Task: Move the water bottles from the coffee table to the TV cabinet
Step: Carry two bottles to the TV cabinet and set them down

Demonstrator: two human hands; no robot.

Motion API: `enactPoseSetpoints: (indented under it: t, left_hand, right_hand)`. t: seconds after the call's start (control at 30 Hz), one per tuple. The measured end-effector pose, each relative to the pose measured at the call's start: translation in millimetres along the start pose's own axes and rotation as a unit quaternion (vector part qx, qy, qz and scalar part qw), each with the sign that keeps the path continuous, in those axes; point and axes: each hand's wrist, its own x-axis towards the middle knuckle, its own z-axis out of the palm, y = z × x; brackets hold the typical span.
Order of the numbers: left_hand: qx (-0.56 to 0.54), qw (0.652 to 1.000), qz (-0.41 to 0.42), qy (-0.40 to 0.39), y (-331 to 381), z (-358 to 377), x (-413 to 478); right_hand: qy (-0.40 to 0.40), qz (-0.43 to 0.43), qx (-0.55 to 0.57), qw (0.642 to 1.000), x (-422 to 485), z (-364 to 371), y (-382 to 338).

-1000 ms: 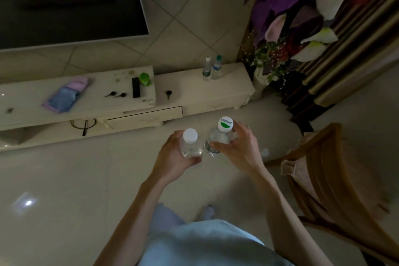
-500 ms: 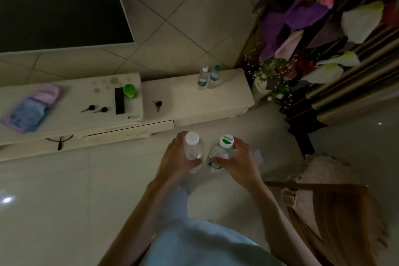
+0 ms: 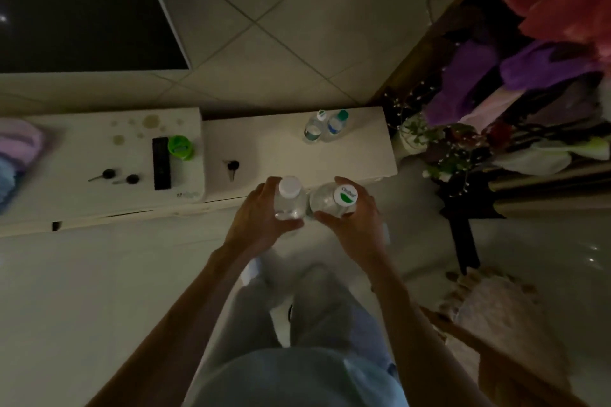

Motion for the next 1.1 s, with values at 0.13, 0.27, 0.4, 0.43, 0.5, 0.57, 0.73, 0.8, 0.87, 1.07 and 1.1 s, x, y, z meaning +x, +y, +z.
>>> enactPoseSetpoints:
  t: [0.13,0.27,0.4,0.43,0.5,0.57,0.73,0.8,0.87,1.07,1.1]
  left_hand:
    - [-0.006,0.999,-0.042,0.004,-26,34,35]
    - [-0.021,0.995,-0.101,-0.001,-54,80,73]
    - [-0.045,0.987,-0.155,0.023,-69,128,104]
    - [-0.046,0.985,-0.164,0.026,-73,138,114]
    - [-0.052,0.984,-0.171,0.027,-78,160,138]
    - [-0.044,0.984,-0.171,0.038,-80,179,166]
    - [-0.035,0.986,-0.153,0.058,-74,219,243]
    - [-0.035,0.987,-0.142,0.067,-77,231,274]
    - [-0.037,0.986,-0.138,0.082,-80,240,300]
    - [0.001,0.988,-0.079,0.134,-82,260,355]
    - [0.003,0.988,-0.083,0.132,-85,263,361]
  right_hand:
    - [-0.032,0.017,-0.009,0.999,39,24,32]
    - [-0.078,0.045,-0.028,0.996,84,48,81]
    - [-0.119,0.064,-0.043,0.990,134,63,130]
    - [-0.124,0.065,-0.046,0.989,147,64,142]
    - [-0.123,0.061,-0.058,0.989,174,65,165]
    - [-0.121,0.042,-0.076,0.989,202,66,186]
    - [-0.083,0.024,-0.087,0.992,271,68,225]
    - [-0.070,0.010,-0.092,0.993,298,70,237]
    - [-0.052,0.006,-0.082,0.995,323,71,246]
    - [0.012,0.021,-0.021,0.999,370,85,258]
    - [0.013,0.025,-0.009,1.000,373,89,258]
